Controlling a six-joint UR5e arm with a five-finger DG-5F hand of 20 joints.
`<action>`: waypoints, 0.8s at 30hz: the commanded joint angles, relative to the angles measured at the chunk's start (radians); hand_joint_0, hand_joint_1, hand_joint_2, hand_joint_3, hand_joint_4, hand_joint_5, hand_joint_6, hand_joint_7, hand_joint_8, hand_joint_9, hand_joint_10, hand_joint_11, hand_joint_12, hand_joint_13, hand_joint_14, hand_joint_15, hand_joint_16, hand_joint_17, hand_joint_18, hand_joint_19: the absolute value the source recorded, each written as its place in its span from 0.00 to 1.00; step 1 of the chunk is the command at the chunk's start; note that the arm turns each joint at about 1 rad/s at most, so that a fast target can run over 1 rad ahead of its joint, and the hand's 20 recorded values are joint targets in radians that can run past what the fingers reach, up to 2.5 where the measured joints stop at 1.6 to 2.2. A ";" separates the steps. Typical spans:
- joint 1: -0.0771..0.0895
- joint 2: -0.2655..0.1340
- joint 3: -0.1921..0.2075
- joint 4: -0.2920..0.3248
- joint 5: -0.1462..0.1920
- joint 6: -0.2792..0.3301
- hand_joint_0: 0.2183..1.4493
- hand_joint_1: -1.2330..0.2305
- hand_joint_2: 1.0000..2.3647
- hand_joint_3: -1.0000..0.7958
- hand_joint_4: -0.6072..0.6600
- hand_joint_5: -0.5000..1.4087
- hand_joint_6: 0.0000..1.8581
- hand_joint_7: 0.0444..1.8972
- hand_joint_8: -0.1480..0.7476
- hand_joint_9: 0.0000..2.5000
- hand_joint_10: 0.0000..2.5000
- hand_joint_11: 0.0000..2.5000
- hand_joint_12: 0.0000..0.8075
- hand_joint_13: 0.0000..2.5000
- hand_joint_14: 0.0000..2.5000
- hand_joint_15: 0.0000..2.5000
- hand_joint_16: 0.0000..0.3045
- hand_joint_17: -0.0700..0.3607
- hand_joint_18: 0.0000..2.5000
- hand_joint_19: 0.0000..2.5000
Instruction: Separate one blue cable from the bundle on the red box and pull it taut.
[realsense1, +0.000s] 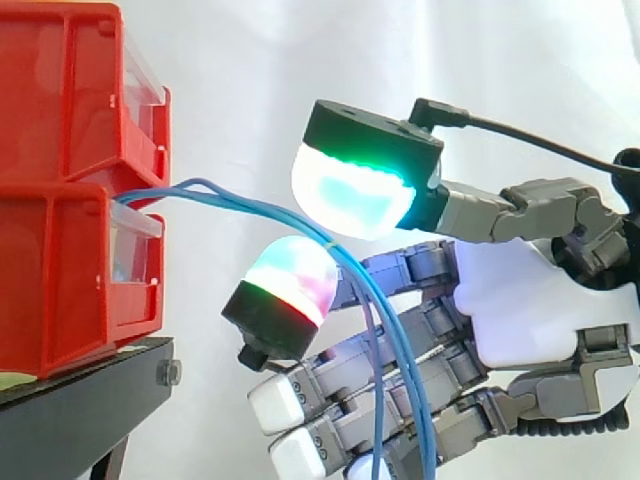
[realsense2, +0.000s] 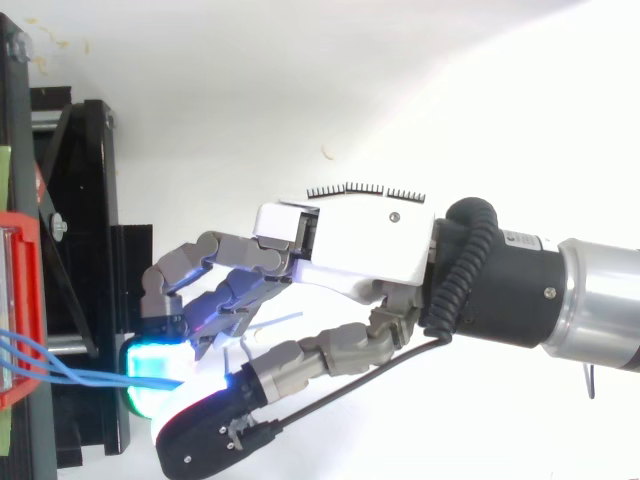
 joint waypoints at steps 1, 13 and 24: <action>0.000 0.000 0.000 0.000 0.000 0.000 0.24 0.37 0.00 0.28 0.56 0.17 0.42 0.60 0.46 0.33 0.01 0.19 0.43 0.31 0.01 0.17 0.19 0.46 0.25 0.27; 0.000 0.000 0.001 0.000 -0.003 0.000 0.33 0.28 0.01 0.45 0.54 0.17 0.44 0.59 0.46 0.34 0.01 0.21 0.42 0.32 0.01 0.18 0.18 0.46 0.26 0.27; 0.000 0.001 0.000 0.000 -0.003 0.000 0.44 0.20 0.00 0.32 0.49 0.16 0.44 0.58 0.41 0.30 0.01 0.20 0.39 0.30 0.01 0.17 0.18 0.44 0.25 0.26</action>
